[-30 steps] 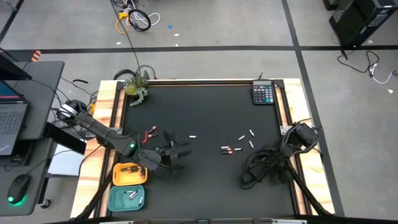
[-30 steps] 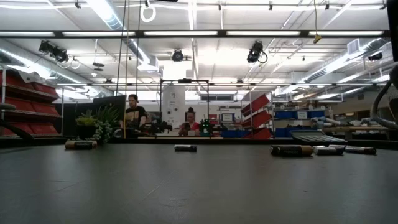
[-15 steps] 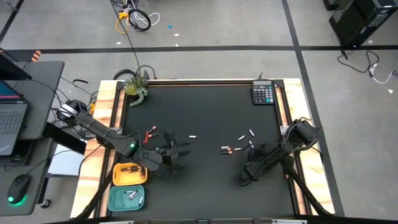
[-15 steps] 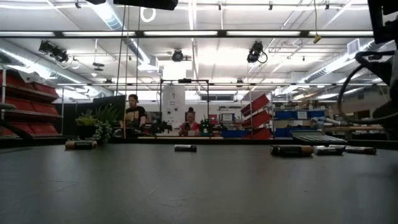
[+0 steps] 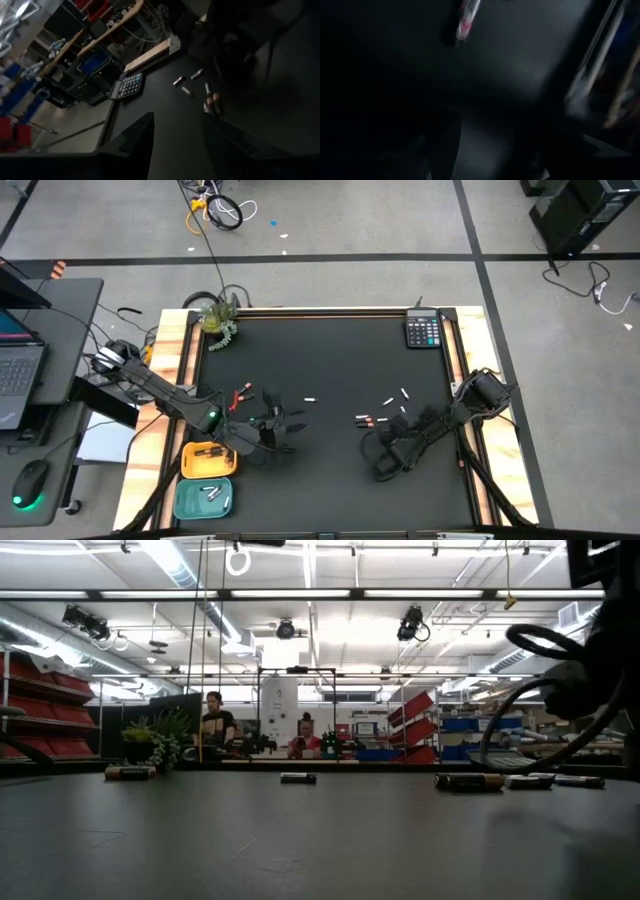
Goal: Sort batteries
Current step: Put the black battery into the yellow bin
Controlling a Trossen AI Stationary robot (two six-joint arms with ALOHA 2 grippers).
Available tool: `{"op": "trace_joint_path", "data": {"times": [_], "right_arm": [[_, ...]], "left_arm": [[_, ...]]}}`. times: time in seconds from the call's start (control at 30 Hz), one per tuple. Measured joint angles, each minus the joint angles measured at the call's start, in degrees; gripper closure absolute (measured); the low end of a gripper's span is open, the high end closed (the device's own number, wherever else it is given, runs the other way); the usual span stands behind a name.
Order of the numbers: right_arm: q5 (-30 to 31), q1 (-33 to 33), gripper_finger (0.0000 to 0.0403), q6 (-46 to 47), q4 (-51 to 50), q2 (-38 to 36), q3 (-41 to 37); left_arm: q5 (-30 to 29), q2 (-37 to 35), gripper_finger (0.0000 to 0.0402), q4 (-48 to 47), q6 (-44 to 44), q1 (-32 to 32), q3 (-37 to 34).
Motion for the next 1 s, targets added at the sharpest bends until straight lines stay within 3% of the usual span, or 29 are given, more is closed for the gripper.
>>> {"op": "trace_joint_path", "data": {"times": [0.13,0.27,0.37,0.53,0.6,0.7,1.0], "right_arm": [[4.06,-1.00,0.0150,-15.30,-3.92,0.02,1.54],[3.09,-1.28,0.0150,-30.74,-3.60,0.02,3.55],[-4.87,-0.49,0.0147,-42.84,-3.69,0.02,5.22],[-26.23,1.59,0.0148,-56.35,-4.53,0.02,7.93],[-33.62,2.65,0.0149,-59.17,-4.81,0.02,8.81],[-40.04,4.21,0.0151,-59.77,-4.89,0.02,9.65],[-41.64,6.10,0.0146,-52.35,-4.06,0.02,10.33]], "left_arm": [[0.00,0.00,0.0230,1.84,-3.71,-0.23,-0.02],[0.00,0.00,0.0230,2.73,-6.22,-0.72,-0.02],[0.00,0.00,0.0230,3.03,-7.66,-1.14,-0.02],[0.02,0.00,0.0230,3.17,-8.07,-2.54,-0.02],[0.00,0.00,0.0230,3.64,-8.09,-3.00,-0.02],[-0.07,0.00,0.0230,4.52,-8.55,-3.70,-0.02],[-0.44,0.00,0.0230,4.65,-9.97,-4.46,-0.02]]}}
